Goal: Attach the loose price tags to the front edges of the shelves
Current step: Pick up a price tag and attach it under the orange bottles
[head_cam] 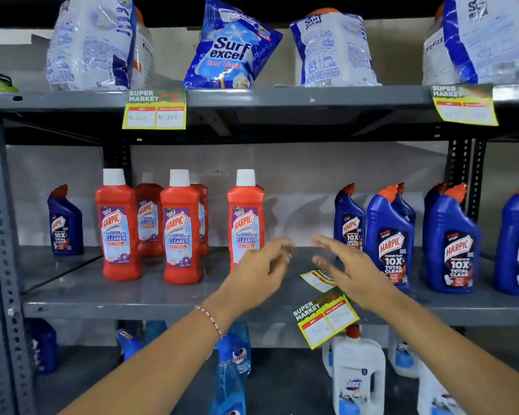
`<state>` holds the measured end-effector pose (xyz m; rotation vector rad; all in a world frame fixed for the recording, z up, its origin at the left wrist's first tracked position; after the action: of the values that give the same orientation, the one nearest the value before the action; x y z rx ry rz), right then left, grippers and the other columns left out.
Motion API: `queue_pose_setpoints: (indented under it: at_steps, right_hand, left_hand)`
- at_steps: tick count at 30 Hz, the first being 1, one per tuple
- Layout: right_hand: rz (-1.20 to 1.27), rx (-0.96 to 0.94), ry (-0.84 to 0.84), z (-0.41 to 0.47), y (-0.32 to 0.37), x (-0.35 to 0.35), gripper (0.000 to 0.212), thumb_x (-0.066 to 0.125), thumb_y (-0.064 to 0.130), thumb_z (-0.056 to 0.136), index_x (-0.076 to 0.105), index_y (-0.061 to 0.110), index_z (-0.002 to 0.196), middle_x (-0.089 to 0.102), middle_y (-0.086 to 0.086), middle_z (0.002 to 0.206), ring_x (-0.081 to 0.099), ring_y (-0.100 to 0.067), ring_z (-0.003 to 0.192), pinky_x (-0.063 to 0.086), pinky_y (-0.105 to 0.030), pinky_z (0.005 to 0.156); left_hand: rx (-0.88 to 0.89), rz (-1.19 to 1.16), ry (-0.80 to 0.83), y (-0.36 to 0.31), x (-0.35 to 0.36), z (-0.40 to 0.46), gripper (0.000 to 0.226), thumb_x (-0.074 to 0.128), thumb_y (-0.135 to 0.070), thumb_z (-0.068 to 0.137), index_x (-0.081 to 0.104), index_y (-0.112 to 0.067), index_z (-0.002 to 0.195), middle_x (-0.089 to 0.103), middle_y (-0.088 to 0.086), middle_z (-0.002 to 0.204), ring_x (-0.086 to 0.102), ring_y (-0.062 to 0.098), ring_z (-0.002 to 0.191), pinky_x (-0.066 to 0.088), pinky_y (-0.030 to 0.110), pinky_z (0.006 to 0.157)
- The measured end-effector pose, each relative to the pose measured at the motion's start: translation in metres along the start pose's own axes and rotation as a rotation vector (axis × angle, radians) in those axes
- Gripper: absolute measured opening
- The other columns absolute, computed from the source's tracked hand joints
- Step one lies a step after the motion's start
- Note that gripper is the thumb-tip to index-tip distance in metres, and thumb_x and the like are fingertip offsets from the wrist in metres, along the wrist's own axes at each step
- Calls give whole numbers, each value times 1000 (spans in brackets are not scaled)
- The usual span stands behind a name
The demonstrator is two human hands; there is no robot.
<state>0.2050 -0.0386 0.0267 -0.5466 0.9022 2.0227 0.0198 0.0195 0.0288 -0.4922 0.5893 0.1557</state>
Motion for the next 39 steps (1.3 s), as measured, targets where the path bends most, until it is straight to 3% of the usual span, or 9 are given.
queue_pose_setpoints:
  at_steps: [3,8,15,18,23,29,32,35,39]
  right_hand:
    - [131,134,81,-20,-23,9,42,75,30,79,62,38,119,74,11,106,66,1,96,56,-33,85]
    - [88,188,85,-31,-36,22,28,76,9,76,74,25,99,75,3,93,63,7,78,45,-7,64]
    - [48,126,148,-29,-24,32,18,81,10,70,76,20,83,70,7,87,62,-7,88,49,-26,80]
    - [25,131,223,-37,-9,39,13,80,13,70,76,23,77,69,7,76,63,-6,78,45,-17,72]
    - [269,161,115,-52,32,68,23,81,11,72,75,33,74,74,16,77,68,-1,75,48,-10,70]
    - [344,92,-65,-24,97,162,21,77,18,70,71,31,85,74,20,80,67,2,74,49,-15,72]
    - [228,6,-144,4,127,212,14,71,32,69,71,31,82,74,17,77,65,2,77,46,-33,78]
    - [82,-3,-200,21,135,241,10,68,38,70,69,32,78,69,13,74,60,-5,77,27,-25,77]
    - [-11,12,-268,30,137,254,12,71,42,66,68,31,69,64,12,67,60,-8,69,22,-26,67]
  left_hand:
    - [-211,-241,118,13,35,-15,40,54,2,86,60,-33,106,76,4,100,71,12,81,60,34,77]
    - [-331,-367,39,26,53,-30,29,64,12,79,67,-10,97,75,15,97,72,15,84,56,18,77]
    - [-352,-464,-37,26,57,-46,28,69,7,79,67,-16,93,75,7,96,72,12,91,56,21,83]
    - [-410,-591,-15,28,59,-67,30,77,-2,74,69,-8,102,74,10,106,70,19,100,57,32,88]
    - [-528,-713,-125,33,25,-112,15,76,-2,71,77,-9,83,79,5,80,70,11,72,56,19,64]
    - [-616,-479,-335,92,-72,-144,15,74,10,71,75,-6,71,77,2,65,67,9,59,54,18,55]
    - [-646,-267,-389,121,-118,-151,15,77,-1,74,74,-13,65,75,-2,60,62,6,54,50,14,52]
    - [-693,-44,-413,142,-138,-153,16,81,-17,73,70,-17,61,73,-1,60,59,8,53,45,15,50]
    - [-732,51,-394,160,-142,-151,26,81,-27,72,65,-8,64,66,9,59,54,17,55,48,29,57]
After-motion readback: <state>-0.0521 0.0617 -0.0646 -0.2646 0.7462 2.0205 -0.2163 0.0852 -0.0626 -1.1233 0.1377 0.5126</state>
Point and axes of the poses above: each hand's wrist, its own z-axis towards the middle knuckle, its own x-axis out of the palm, y = z × x, the point moved 4 cm from there along z, towards the middle knuckle
